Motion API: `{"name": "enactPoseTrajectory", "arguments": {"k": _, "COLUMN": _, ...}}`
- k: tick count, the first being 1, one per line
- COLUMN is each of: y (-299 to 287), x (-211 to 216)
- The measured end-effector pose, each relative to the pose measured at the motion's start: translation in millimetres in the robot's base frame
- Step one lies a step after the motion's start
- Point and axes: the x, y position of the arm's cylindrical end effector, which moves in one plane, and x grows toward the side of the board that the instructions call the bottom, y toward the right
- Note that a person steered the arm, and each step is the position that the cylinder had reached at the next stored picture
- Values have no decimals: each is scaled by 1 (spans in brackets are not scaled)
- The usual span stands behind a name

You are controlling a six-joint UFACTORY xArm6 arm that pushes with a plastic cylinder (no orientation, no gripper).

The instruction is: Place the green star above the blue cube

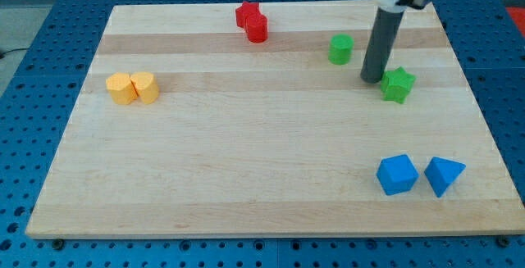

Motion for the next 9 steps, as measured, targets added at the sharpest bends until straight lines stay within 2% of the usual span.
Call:
{"name": "enactPoseTrajectory", "arguments": {"k": 1, "y": -2, "x": 0}}
{"name": "enactPoseTrajectory", "arguments": {"k": 2, "y": 5, "x": -32}}
{"name": "enactPoseTrajectory", "arguments": {"k": 3, "y": 49, "x": -24}}
{"name": "enactPoseTrajectory", "arguments": {"k": 4, "y": 66, "x": 2}}
{"name": "enactPoseTrajectory", "arguments": {"k": 6, "y": 33, "x": 94}}
{"name": "enactPoseTrajectory", "arguments": {"k": 7, "y": 30, "x": 76}}
{"name": "enactPoseTrajectory", "arguments": {"k": 8, "y": 29, "x": 32}}
{"name": "enactPoseTrajectory", "arguments": {"k": 9, "y": -1, "x": 22}}
